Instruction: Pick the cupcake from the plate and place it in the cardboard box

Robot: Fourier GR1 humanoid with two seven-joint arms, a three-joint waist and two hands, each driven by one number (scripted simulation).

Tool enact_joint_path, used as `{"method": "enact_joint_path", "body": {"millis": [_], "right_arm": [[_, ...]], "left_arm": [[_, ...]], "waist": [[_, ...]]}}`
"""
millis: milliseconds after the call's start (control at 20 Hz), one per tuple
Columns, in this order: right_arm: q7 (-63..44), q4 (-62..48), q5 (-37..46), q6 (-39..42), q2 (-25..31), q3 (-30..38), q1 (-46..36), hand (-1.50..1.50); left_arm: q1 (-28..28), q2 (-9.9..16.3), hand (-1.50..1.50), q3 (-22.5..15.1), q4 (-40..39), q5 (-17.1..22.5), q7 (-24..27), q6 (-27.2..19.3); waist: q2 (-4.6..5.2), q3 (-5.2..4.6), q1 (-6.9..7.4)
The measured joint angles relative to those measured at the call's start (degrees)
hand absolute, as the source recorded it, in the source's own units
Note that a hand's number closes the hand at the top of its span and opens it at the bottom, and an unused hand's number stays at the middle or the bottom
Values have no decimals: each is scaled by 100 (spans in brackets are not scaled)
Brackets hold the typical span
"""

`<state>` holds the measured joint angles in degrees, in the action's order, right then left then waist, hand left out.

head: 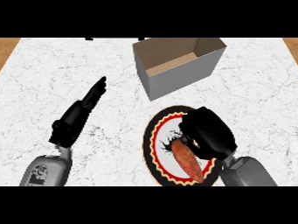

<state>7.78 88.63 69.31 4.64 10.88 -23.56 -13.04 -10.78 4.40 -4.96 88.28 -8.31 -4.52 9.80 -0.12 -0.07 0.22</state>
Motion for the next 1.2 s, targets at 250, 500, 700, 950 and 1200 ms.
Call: {"method": "enact_joint_path", "body": {"millis": [250, 500, 700, 950, 1200], "right_arm": [[111, 1270, -495, 694, 103, 155, 75, 150], [-146, 2689, -1262, 1665, 51, 479, 120, 150], [-557, 3552, -1882, 2237, -62, 1041, 99, 150], [-1337, 3892, -2428, 2826, -336, 1603, -381, 150], [-1875, 3429, -2514, 2892, -485, 2007, -1254, 150]], "left_arm": [[13, 20, 0, 63, -14, 10, 32, 18], [32, 43, 0, 67, 22, 4, -34, 57], [-30, 1, 0, 65, -8, -38, -45, 17], [-134, 48, 0, 141, -23, -1, -89, 94], [26, -13, 0, 79, 25, -45, -2, 94]], "waist": [[-5, 3, -51], [-12, 4, -75], [-8, 4, -76], [1, 5, -42], [7, 5, -8]]}}
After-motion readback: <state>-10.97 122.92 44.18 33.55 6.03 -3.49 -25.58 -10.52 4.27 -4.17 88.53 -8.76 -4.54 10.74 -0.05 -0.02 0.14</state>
